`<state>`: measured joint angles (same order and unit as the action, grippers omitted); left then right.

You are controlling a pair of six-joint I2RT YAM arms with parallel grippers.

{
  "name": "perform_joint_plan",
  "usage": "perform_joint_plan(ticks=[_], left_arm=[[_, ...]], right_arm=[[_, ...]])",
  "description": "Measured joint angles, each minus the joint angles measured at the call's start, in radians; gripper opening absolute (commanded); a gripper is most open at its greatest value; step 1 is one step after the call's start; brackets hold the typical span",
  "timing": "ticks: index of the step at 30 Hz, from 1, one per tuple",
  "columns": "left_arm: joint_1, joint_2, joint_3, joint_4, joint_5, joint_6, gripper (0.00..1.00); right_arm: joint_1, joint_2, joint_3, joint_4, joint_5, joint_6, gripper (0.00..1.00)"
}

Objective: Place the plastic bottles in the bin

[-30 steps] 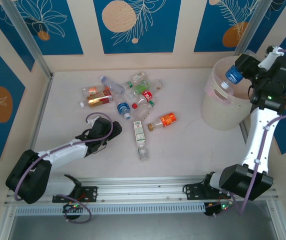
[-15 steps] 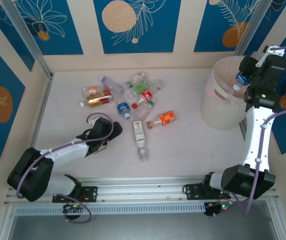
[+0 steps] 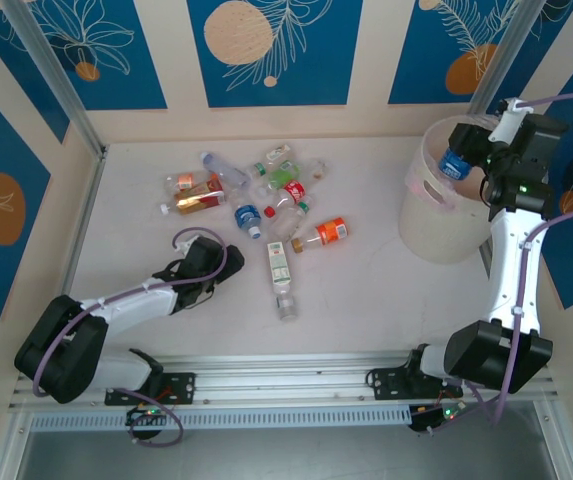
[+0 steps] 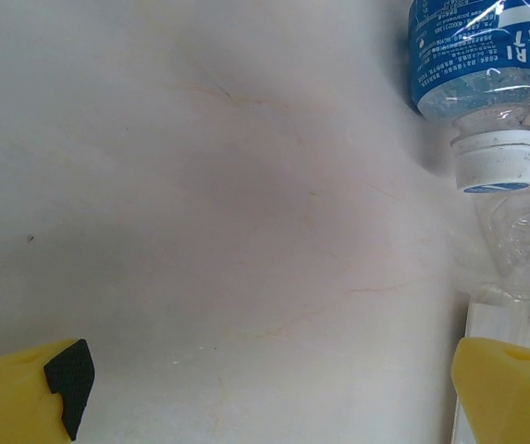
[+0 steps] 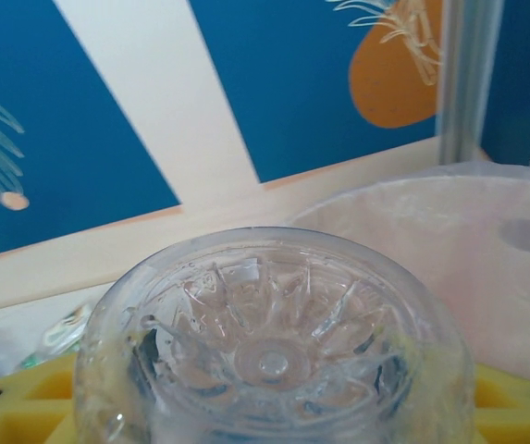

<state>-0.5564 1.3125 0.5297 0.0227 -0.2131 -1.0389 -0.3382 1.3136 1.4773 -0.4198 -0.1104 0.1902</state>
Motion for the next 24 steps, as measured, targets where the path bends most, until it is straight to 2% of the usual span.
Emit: perform_joint_plan(ticks=[3, 6, 11, 14, 19, 24], left_arm=[[0.000, 0.000, 0.000, 0.000, 0.000, 0.000, 1.00], [0.000, 0.000, 0.000, 0.000, 0.000, 0.000, 1.00], [0.000, 0.001, 0.000, 0.001, 0.000, 0.000, 1.00], [0.001, 0.007, 0.000, 0.005, 0.000, 0.000, 1.00], [0.003, 0.015, 0.000, 0.014, 0.002, 0.000, 1.00], [0.007, 0.014, 0.000, 0.012, 0.003, 0.002, 1.00]], right_arm=[[0.001, -0.001, 0.004, 0.000, -0.031, 0.005, 0.47], [0.001, -0.005, 0.002, 0.000, -0.005, 0.013, 0.47], [0.003, -0.029, -0.039, 0.008, 0.260, 0.018, 0.48], [-0.011, -0.031, -0.084, 0.015, 0.377, 0.018, 0.52], [-0.023, -0.002, -0.122, 0.002, 0.465, 0.031, 0.71], [-0.017, 0.014, -0.122, -0.030, 0.478, 0.063, 0.83]])
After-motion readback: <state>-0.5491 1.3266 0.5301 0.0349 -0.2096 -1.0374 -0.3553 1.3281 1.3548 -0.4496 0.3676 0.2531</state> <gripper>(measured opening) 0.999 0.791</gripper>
